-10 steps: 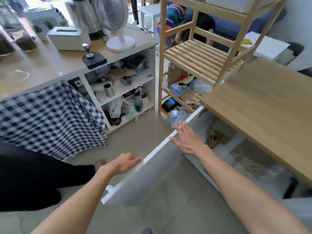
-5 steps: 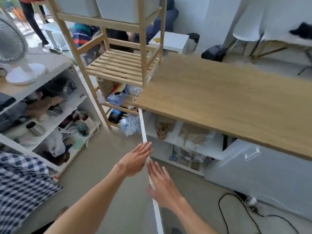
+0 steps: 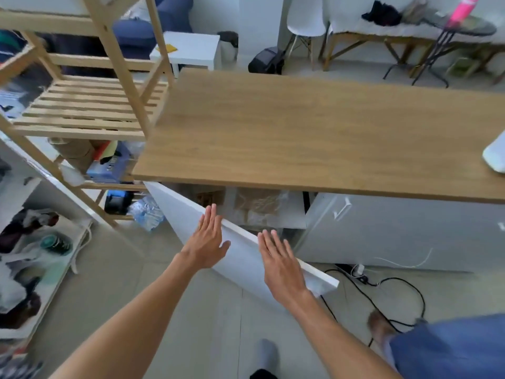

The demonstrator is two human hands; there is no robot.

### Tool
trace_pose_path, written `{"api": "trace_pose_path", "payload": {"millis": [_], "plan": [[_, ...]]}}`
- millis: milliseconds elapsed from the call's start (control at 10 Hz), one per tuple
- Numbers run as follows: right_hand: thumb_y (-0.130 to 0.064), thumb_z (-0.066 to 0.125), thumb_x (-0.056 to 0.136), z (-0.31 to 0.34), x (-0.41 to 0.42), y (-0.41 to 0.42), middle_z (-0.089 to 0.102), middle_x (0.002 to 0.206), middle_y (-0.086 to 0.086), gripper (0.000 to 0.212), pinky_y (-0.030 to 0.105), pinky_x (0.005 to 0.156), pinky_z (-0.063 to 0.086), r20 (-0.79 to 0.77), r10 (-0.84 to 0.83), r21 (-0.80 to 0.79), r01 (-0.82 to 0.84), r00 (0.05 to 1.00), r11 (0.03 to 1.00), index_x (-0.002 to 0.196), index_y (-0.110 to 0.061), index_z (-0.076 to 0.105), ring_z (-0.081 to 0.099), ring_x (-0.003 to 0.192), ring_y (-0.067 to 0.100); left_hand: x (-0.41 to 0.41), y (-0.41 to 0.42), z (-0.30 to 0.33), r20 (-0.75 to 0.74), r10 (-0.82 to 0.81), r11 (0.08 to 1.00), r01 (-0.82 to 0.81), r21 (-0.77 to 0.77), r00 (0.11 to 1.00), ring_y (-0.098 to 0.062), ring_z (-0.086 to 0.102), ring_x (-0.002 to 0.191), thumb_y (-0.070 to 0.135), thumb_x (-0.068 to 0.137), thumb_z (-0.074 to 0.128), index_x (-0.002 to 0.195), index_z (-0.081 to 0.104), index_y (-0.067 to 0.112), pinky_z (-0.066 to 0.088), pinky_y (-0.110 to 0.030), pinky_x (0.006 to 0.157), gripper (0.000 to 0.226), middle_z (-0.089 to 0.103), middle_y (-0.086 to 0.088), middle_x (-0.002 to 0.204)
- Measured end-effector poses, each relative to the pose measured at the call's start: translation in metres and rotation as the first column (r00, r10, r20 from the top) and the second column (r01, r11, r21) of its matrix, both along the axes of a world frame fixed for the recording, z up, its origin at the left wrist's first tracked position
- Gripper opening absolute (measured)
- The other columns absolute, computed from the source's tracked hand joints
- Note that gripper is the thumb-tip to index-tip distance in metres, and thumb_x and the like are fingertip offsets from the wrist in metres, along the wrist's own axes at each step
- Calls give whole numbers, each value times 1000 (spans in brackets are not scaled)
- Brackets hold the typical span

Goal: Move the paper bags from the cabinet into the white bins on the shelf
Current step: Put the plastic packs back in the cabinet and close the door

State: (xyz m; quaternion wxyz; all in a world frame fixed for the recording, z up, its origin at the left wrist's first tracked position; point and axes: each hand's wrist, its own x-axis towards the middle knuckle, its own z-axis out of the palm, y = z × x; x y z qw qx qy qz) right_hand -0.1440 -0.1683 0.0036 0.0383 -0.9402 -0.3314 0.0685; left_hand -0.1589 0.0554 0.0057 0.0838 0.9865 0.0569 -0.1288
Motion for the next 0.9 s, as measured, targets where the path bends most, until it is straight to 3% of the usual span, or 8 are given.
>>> {"api": "trace_pose_path", "payload": {"millis": [100,300,400,500,600,700,800,900], "plan": [[-5,69,77,-6,4,-9,37,160,17,81,53,117,35,70,-126,13,125,990,992,152,0,40,34,149,33,17,-8,-4,23,36,997,-37,65,999,-36,-17,153,38,107,34,159,-1,3,3,-45,127,73,-19,-24,165],[-10,53,86,-19,50,-9,-13,167,12,93,55,124,-6,41,-124,26,123,991,992,160,-6,-3,-14,154,33,33,-37,-22,153,177,972,-197,130,972,-36,-14,154,24,101,44,158,-11,3,8,-44,127,82,-16,-23,165],[-7,50,87,-20,76,-13,-19,166,10,94,52,123,-11,69,-78,25,76,995,997,159,-8,-9,-18,153,32,47,-37,-24,166,196,968,-218,122,966,-34,-14,154,27,99,44,158,-10,3,10,-43,127,84,-16,-22,165],[-7,47,90,-19,100,-16,-15,167,10,88,53,125,-6,55,-33,61,30,998,998,160,-9,-6,-15,154,31,60,-33,-17,153,217,972,-229,62,964,-32,-11,155,26,99,44,160,-5,6,20,-40,125,81,-10,-19,167],[-5,50,88,-17,117,-20,-1,169,13,85,53,126,6,69,42,75,-47,997,996,161,-7,6,-4,156,30,65,-25,-8,125,177,979,-188,80,976,-29,-8,156,27,102,39,160,-5,7,18,-39,126,76,-8,-16,168],[-6,59,86,-7,130,-25,23,166,15,76,54,123,24,127,154,144,-172,980,975,157,-6,31,19,154,30,65,-18,5,176,121,988,-136,74,977,-29,16,155,34,103,41,160,13,6,22,-40,125,70,19,-15,167],[-8,60,89,9,156,-17,40,159,14,64,50,120,32,187,134,316,-188,973,930,152,-11,45,35,149,29,79,-4,22,336,37,994,-70,87,941,-30,39,145,38,102,46,152,38,6,35,-42,118,60,44,-15,155],[-15,57,95,32,194,0,46,155,15,55,50,116,37,167,-50,398,-21,985,917,149,-12,48,43,143,31,105,13,37,405,67,993,-99,58,912,-30,32,150,41,103,46,151,40,5,30,-43,121,60,39,-16,159]]}}
